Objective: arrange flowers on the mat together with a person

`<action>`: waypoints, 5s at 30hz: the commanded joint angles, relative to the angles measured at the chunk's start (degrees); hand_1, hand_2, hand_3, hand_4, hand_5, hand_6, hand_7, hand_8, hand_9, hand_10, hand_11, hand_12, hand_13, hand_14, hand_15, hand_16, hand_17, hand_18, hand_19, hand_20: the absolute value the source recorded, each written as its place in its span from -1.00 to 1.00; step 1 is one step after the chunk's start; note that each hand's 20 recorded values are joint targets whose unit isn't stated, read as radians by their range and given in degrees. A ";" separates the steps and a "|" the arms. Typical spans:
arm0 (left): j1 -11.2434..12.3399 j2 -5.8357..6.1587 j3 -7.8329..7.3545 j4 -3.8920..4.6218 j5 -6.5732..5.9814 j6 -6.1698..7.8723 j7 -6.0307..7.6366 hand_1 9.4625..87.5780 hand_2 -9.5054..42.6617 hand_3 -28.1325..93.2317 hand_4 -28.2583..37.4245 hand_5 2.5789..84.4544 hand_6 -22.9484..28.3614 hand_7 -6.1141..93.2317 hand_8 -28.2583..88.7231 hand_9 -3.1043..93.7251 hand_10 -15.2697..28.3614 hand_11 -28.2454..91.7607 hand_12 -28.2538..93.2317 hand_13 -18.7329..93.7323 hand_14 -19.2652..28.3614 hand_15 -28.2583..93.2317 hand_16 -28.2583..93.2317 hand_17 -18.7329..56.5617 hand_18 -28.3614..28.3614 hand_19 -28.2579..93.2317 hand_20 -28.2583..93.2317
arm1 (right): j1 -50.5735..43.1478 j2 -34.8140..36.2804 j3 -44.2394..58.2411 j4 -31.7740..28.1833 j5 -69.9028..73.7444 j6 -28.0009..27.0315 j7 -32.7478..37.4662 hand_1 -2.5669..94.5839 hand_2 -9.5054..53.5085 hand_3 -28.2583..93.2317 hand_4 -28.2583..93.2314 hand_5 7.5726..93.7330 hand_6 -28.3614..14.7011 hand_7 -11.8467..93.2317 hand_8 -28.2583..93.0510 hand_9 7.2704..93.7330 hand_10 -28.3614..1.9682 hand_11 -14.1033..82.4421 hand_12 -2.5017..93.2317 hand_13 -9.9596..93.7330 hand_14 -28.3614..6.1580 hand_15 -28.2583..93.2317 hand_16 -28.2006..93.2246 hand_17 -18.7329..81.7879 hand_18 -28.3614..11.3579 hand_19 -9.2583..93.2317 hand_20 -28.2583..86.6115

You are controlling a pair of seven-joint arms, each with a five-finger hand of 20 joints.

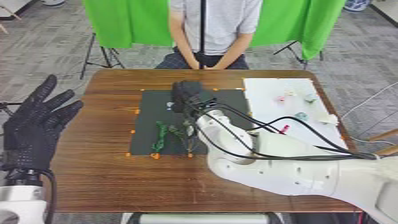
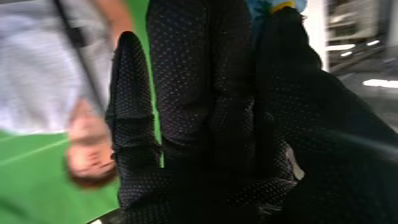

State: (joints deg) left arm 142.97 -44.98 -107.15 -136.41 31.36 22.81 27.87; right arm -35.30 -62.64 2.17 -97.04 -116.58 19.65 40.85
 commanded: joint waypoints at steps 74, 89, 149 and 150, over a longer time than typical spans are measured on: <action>8.71 -0.67 -2.63 0.92 -4.78 2.19 2.49 -0.71 -0.40 0.71 -0.88 -0.31 0.08 -0.67 -0.66 -0.31 0.40 -0.20 -0.34 -0.30 0.73 0.22 -0.63 -0.74 0.64 0.10 -0.26 | -32.67 12.61 44.97 -18.00 41.80 -2.19 -18.14 -0.28 -0.92 0.61 -0.95 0.15 0.35 -0.47 -0.75 0.24 -0.15 -0.35 -0.64 0.25 -0.30 0.16 -0.32 -0.18 -0.90 0.36 -0.34; 10.97 1.72 -1.58 1.38 -7.76 3.13 6.14 -0.71 -0.40 0.71 -0.89 -0.30 0.07 -0.67 -0.66 -0.31 0.39 -0.21 -0.34 -0.31 0.73 0.21 -0.62 -0.75 0.63 0.09 -0.27 | -58.83 17.72 68.27 -21.89 63.17 3.71 -30.49 -0.34 -0.89 0.65 -0.95 0.03 0.30 -0.47 -0.75 0.11 -0.22 -0.38 -0.64 0.15 -0.38 0.13 -0.32 -0.25 -0.93 0.26 -0.34; 10.70 1.06 -0.55 0.54 -6.48 3.34 5.27 -0.70 -0.39 0.71 -0.88 -0.30 0.06 -0.67 -0.66 -0.32 0.39 -0.22 -0.34 -0.31 0.71 0.19 -0.62 -0.74 0.62 0.08 -0.27 | -63.36 15.52 73.13 -22.57 66.90 2.53 -31.55 -0.38 -0.86 0.66 -0.97 0.03 0.30 -0.47 -0.75 0.11 -0.23 -0.39 -0.64 0.13 -0.41 0.13 -0.33 -0.30 -0.95 0.21 -0.29; 10.61 1.17 -0.49 0.58 -6.56 3.37 5.46 -0.70 -0.39 0.71 -0.88 -0.30 0.06 -0.67 -0.66 -0.32 0.39 -0.22 -0.34 -0.31 0.71 0.19 -0.62 -0.74 0.62 0.08 -0.27 | -63.31 15.67 73.07 -22.54 67.02 2.60 -31.79 -0.38 -0.86 0.66 -0.97 0.03 0.30 -0.47 -0.75 0.11 -0.23 -0.39 -0.64 0.13 -0.41 0.13 -0.33 -0.30 -0.95 0.21 -0.29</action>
State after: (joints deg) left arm 153.68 -42.43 -107.81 -135.68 23.77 26.92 34.64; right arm -98.68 -46.64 75.16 -119.26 -48.98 22.37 9.36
